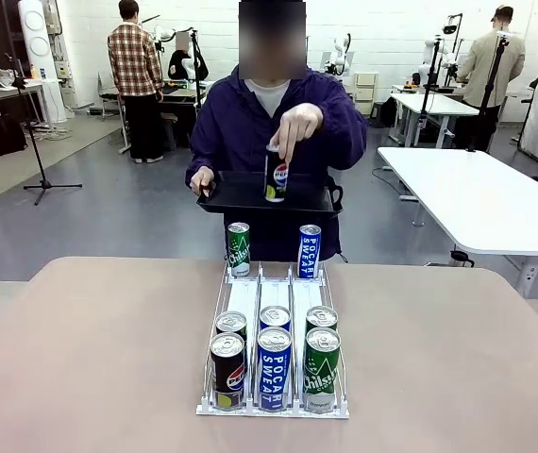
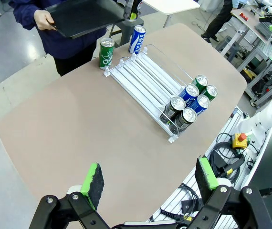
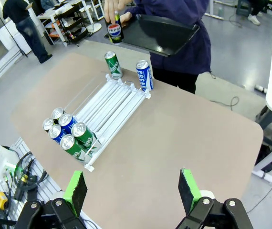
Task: Retrieve and hand over the desired beverage to the person.
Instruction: Pick up a can of the same type that the person held from the Automatic Can Dispenser.
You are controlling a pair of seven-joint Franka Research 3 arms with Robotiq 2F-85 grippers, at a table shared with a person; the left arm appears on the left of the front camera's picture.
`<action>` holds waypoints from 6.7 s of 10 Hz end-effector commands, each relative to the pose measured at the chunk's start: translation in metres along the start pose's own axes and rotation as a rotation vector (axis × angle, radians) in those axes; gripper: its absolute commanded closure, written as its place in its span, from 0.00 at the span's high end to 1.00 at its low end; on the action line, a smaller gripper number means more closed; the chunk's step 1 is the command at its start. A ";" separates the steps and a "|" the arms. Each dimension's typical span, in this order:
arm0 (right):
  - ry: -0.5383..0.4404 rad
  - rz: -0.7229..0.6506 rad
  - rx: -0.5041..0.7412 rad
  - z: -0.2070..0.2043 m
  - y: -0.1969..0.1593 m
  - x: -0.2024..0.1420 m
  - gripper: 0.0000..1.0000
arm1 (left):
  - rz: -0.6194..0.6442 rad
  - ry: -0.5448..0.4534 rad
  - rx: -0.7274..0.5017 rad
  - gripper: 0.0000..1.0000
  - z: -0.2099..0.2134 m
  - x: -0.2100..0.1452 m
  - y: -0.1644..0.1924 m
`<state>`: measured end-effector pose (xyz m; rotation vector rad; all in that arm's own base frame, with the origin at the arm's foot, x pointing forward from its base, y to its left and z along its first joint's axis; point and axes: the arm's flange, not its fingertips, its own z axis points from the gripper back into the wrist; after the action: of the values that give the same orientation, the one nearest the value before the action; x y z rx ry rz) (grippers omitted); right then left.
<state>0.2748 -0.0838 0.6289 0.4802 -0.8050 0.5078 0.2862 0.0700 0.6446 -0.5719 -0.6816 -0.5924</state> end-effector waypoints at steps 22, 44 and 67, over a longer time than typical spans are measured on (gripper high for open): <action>-0.009 0.006 0.026 -0.004 0.000 -0.001 1.00 | 0.000 0.000 0.000 1.00 0.000 0.000 0.000; -0.009 0.006 0.026 -0.004 0.000 -0.001 1.00 | 0.247 0.447 0.504 1.00 -0.321 0.015 -0.218; -0.009 0.006 0.026 -0.004 0.000 -0.001 1.00 | 0.498 0.629 0.538 1.00 -0.448 -0.003 -0.180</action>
<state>0.2748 -0.0829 0.6286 0.4765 -0.8030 0.5080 0.3437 -0.3364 0.4097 -0.0497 -0.0460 -0.1135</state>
